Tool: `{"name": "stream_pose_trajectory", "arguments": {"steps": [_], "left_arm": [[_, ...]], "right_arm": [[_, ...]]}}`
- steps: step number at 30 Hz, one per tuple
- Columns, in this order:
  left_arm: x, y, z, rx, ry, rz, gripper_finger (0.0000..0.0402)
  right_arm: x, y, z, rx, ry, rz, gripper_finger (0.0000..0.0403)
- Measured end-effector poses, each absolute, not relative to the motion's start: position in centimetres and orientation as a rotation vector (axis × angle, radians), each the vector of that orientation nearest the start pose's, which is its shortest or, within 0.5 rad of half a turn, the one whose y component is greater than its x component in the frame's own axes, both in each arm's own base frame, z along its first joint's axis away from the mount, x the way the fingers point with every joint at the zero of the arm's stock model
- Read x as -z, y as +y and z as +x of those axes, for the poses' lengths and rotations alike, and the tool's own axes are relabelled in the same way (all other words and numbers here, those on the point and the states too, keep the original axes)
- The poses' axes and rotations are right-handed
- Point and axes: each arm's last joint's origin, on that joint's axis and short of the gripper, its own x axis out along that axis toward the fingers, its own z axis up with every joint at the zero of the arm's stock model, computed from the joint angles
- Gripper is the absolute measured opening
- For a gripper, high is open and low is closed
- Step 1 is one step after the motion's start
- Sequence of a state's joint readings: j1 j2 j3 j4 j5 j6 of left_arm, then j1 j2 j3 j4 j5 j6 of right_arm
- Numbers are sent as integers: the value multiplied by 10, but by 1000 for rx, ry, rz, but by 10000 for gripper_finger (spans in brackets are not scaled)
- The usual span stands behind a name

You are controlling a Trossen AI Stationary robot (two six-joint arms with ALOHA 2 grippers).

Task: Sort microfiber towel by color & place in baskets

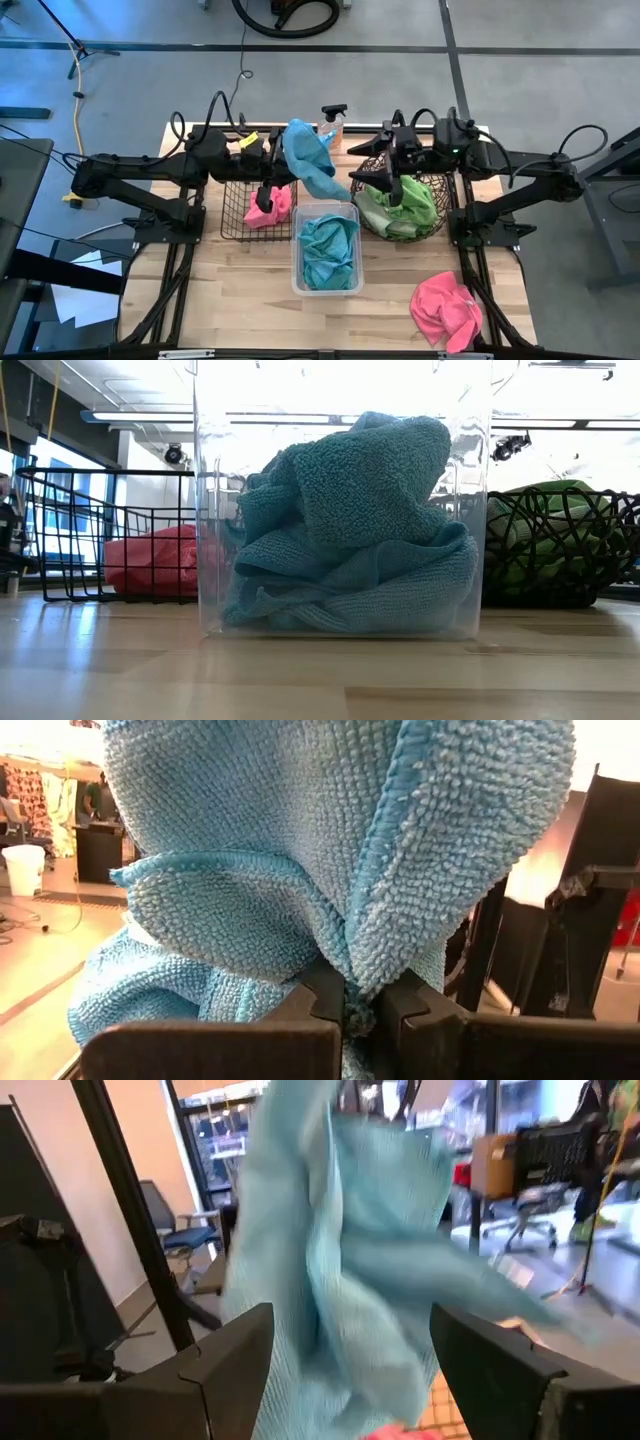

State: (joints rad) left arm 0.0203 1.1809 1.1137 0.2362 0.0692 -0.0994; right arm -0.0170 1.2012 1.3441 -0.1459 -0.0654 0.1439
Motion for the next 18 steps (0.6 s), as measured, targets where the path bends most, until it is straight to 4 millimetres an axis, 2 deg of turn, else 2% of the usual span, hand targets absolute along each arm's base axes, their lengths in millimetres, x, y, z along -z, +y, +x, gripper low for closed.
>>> {"name": "stream_pose_trajectory", "arguments": {"steps": [4, 10, 14, 18], "left_arm": [[-397, -2, 268, 68, -76, -66, 0], [-382, -18, 294, 124, -60, -56, 0], [-370, -33, 314, 165, 117, -8, 0], [-371, -45, 327, 199, 300, 32, 0]], "right_arm": [[-456, -4, 233, 5, -35, 125, 268], [-464, -5, 201, 54, -25, 127, 268], [-464, -5, 189, 69, -4, 129, 268], [-463, -5, 186, 70, 19, 101, 268]]}}
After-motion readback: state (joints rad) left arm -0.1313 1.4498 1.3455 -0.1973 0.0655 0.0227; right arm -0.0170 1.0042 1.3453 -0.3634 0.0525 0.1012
